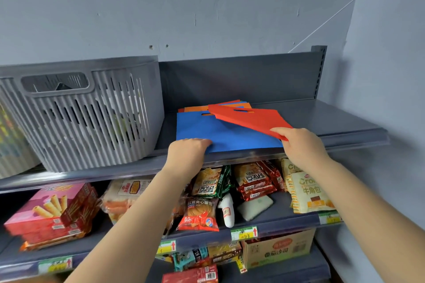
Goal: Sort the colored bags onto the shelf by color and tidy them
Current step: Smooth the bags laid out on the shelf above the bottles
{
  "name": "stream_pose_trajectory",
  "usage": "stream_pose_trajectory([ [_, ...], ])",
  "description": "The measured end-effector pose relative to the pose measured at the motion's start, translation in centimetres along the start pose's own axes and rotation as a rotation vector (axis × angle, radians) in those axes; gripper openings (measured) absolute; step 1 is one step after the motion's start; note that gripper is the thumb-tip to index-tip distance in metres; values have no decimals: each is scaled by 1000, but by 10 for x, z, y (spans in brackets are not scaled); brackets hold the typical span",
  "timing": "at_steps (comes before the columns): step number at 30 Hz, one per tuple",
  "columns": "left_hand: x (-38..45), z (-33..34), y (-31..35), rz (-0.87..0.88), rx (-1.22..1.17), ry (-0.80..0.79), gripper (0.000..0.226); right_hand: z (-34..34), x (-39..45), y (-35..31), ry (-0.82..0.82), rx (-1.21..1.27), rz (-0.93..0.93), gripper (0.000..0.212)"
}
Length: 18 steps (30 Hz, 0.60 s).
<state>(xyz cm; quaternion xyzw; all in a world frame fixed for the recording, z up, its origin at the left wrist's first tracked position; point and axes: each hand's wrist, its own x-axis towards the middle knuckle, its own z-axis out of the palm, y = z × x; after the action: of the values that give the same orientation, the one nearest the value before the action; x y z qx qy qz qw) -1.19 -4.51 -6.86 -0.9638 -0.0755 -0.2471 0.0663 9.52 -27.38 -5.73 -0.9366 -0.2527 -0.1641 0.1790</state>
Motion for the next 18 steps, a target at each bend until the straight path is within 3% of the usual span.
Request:
stream_pose_trajectory([
  [6,-5,0,-8,-10,-8,33,60,-9,-29,0,84,40,137,56],
  [12,-22,-7,-7,202,-124,338,66,-21,-68,0,261,96,222,60],
  [18,-38,-1,22,339,-361,407,53,-48,-130,7,404,-44,240,65],
])
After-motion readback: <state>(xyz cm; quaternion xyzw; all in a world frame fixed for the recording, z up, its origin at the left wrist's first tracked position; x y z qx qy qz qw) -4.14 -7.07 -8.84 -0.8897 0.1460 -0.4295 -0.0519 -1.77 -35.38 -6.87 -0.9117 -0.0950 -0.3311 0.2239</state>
